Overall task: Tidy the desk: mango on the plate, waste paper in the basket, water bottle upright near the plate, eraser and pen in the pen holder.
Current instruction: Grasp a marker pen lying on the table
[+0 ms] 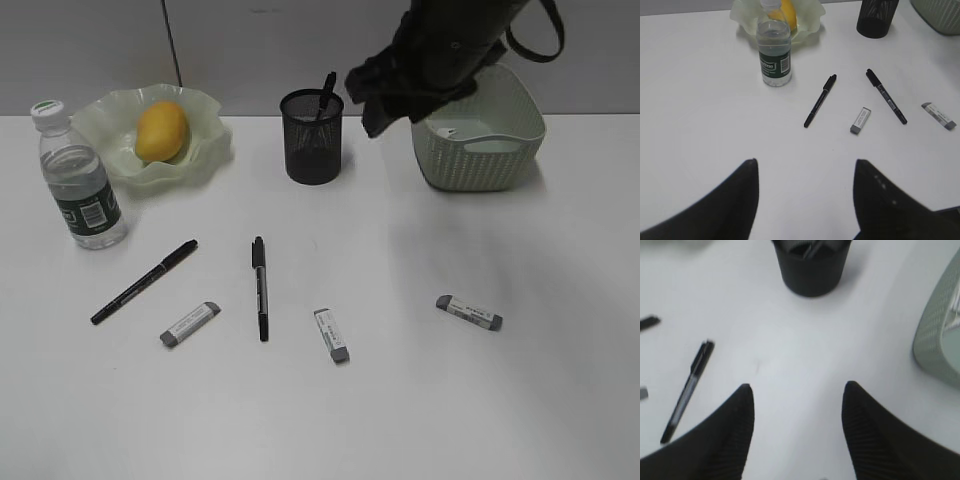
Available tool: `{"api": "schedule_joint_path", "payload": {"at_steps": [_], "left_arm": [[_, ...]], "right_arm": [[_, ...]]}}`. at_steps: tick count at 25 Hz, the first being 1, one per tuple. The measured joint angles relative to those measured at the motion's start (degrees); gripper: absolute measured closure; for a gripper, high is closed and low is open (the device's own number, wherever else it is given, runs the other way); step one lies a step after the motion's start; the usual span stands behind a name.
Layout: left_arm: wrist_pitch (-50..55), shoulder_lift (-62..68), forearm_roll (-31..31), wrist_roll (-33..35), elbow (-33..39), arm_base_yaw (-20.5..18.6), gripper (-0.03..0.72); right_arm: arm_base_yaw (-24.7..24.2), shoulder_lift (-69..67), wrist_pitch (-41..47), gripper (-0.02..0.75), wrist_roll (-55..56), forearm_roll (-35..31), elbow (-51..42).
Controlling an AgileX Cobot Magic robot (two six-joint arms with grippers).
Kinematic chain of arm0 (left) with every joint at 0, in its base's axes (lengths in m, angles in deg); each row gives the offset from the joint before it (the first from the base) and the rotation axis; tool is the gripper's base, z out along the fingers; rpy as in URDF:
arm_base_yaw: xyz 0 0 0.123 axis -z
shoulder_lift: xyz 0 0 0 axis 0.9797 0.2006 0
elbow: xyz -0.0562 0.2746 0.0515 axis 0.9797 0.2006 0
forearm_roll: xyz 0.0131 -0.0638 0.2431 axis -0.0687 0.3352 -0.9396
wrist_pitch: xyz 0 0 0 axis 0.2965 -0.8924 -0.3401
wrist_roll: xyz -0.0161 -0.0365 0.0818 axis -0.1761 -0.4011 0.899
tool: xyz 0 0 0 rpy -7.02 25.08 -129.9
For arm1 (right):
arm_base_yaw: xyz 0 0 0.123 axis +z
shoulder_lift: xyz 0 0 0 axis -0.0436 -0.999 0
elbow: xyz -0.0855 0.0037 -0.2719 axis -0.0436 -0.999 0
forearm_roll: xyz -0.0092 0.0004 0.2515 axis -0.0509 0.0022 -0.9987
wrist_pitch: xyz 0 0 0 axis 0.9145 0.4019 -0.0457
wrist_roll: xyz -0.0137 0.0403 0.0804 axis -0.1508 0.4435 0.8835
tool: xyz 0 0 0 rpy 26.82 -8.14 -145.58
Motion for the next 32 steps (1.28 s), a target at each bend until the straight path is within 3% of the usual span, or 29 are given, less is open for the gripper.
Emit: {"api": "schedule_joint_path", "payload": {"at_steps": [4, 9, 15, 25, 32], "left_arm": [[0.0, 0.0, 0.2, 0.0, 0.0, 0.0, 0.234], [0.0, 0.0, 0.5, 0.0, 0.0, 0.0, 0.234], [0.0, 0.0, 0.5, 0.0, 0.0, 0.0, 0.234], [0.0, 0.0, 0.6, 0.0, 0.0, 0.0, 0.234], [0.0, 0.0, 1.0, 0.0, 0.0, 0.0, 0.234]], "right_arm": [[-1.0, 2.0, 11.2, 0.288, -1.8, -0.8, 0.0], [-5.3, 6.2, 16.4, 0.288, -4.3, -4.0, -2.8], [-10.9, 17.8, 16.6, 0.288, -5.0, -4.7, -15.5], [-11.2, 46.9, 13.6, 0.288, -1.7, -4.8, -41.4], [-11.2, 69.1, 13.8, 0.288, 1.1, -4.8, -53.8]]}}
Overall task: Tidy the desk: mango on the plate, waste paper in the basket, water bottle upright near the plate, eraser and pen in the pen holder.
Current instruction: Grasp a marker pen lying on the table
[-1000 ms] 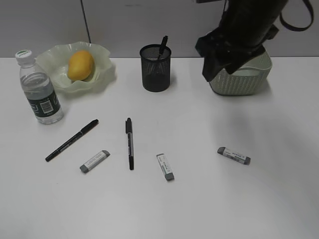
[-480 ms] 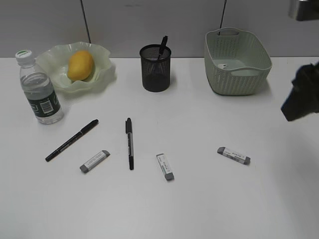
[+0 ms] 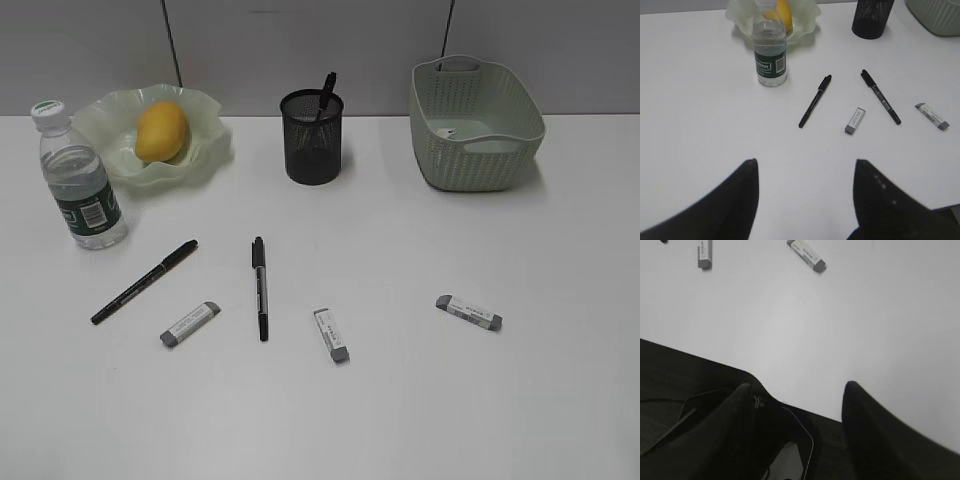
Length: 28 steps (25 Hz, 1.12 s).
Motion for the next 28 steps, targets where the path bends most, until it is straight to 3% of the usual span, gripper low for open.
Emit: {"api": "schedule_joint_path", "payload": {"at_steps": [6, 16, 22, 28], "left_arm": [[-0.9, 4.7, 1.6, 0.4, 0.0, 0.0, 0.234], [-12.6, 28.5, 9.2, 14.0, -3.1, 0.3, 0.234], [-15.4, 48.6, 9.9, 19.7, -11.7, 2.7, 0.234], [-14.6, 65.1, 9.8, 20.8, -24.2, 7.4, 0.218]], "right_arm": [[0.0, 17.1, 0.1, 0.288, 0.4, 1.5, -4.0], [0.0, 26.9, 0.0, 0.288, 0.4, 4.5, -5.4], [0.0, 26.9, 0.0, 0.304, 0.4, 4.5, -5.4], [0.0, 26.9, 0.0, 0.307, 0.4, 4.6, -5.5]]}}
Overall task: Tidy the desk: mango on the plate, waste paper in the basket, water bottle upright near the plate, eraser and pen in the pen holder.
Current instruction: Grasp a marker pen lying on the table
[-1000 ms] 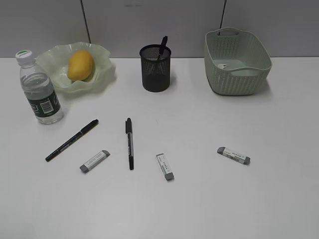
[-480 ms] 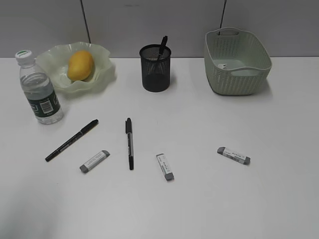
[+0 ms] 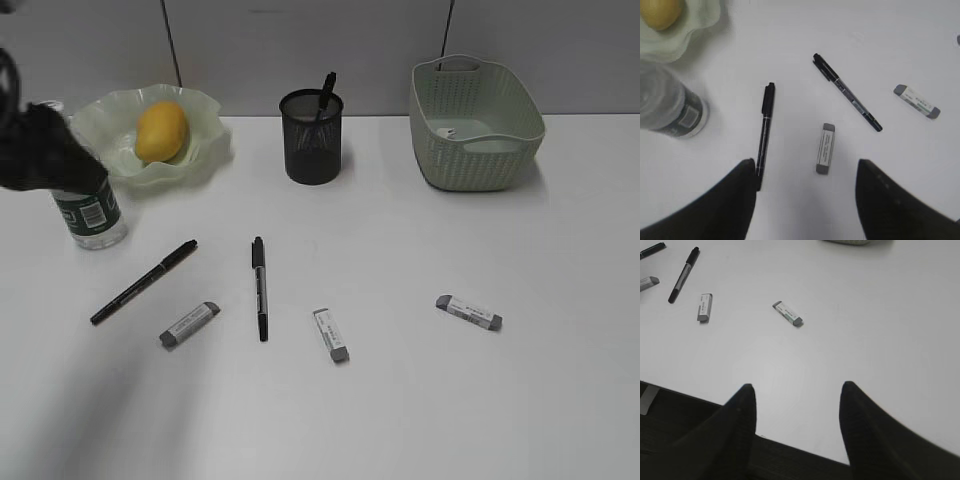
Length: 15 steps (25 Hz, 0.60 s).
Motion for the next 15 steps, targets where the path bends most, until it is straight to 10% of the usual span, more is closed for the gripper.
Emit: {"api": "schedule_joint_path", "payload": {"at_steps": [15], "left_arm": [[17.1, 38.6, -7.8, -0.8, -30.1, 3.2, 0.186]], "right_arm": [[0.0, 0.0, -0.1, 0.311, 0.0, 0.0, -0.3]]}}
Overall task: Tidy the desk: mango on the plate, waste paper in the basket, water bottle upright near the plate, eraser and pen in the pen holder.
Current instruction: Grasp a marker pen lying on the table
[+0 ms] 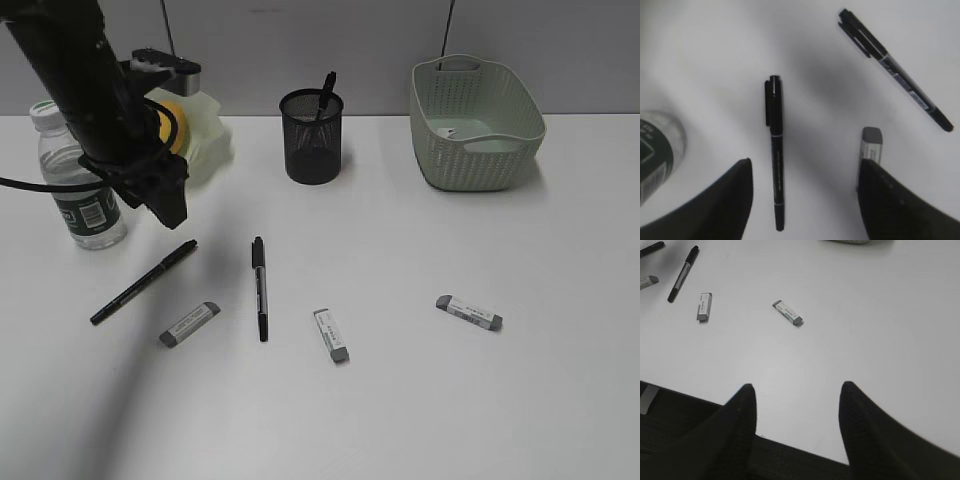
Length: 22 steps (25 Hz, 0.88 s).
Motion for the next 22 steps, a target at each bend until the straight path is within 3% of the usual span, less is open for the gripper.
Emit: {"api": "schedule_joint_path", "payload": {"at_steps": [9, 14, 22], "left_arm": [[0.6, 12.0, -2.9, -0.9, -6.8, 0.0, 0.195], [-0.2, 14.7, -3.2, -1.0, -7.1, 0.0, 0.252], [-2.7, 17.0, -3.7, -1.0, -7.3, 0.0, 0.281]], "right_arm": [[0.0, 0.0, 0.0, 0.311, 0.0, 0.0, 0.0], [0.0, 0.0, 0.0, 0.311, 0.0, 0.0, 0.0], [0.0, 0.0, -0.2, 0.312, 0.0, 0.0, 0.0]]}}
